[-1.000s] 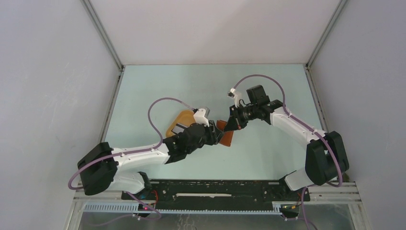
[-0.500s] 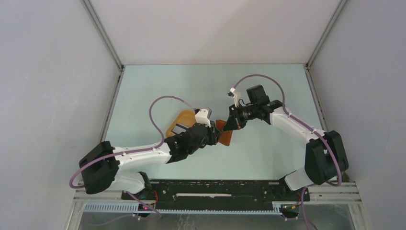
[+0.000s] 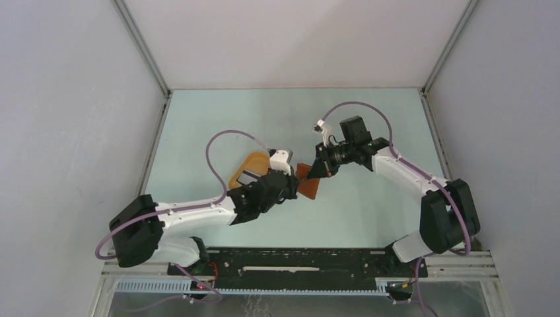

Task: Put the credit cards into the card holder
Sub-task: Open the card holder at the center of the board.

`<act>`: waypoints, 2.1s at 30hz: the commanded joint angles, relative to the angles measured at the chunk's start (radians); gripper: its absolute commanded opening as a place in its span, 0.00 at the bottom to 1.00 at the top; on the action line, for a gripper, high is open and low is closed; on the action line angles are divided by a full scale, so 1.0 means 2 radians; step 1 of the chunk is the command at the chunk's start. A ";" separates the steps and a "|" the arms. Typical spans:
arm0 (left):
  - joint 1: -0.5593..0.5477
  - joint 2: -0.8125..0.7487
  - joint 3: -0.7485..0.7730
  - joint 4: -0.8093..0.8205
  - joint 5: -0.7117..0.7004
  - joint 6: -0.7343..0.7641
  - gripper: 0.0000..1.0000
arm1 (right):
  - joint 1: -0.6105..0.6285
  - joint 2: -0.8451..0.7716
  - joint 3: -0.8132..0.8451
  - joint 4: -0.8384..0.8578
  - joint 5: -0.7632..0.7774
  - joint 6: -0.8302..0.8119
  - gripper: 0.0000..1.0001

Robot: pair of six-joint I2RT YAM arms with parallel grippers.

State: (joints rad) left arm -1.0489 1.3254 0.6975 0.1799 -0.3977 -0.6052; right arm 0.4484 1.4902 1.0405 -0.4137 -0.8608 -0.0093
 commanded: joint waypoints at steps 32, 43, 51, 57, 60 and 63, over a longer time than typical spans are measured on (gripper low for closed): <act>0.069 -0.353 -0.234 0.089 0.229 0.087 0.86 | 0.027 -0.075 -0.006 -0.187 -0.073 -0.441 0.00; 0.054 -0.238 -0.205 0.165 0.339 0.094 0.99 | 0.042 -0.115 -0.045 -0.205 -0.082 -0.555 0.00; 0.026 -0.174 -0.180 0.192 0.311 0.100 0.98 | 0.043 -0.112 -0.045 -0.205 -0.087 -0.552 0.00; 0.017 -0.137 -0.160 0.208 0.282 0.083 0.97 | 0.043 -0.112 -0.045 -0.200 -0.087 -0.542 0.00; 0.013 -0.118 -0.150 0.208 0.260 0.075 0.97 | 0.043 -0.112 -0.045 -0.198 -0.089 -0.538 0.00; 0.011 -0.100 -0.141 0.206 0.254 0.069 0.91 | 0.043 -0.111 -0.045 -0.195 -0.088 -0.533 0.00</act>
State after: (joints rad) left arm -1.0187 1.0908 0.3447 0.5560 0.1593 -0.4450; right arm 0.5282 1.2755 0.9451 -0.8188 -1.0046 -1.0863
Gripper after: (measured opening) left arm 0.938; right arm 0.075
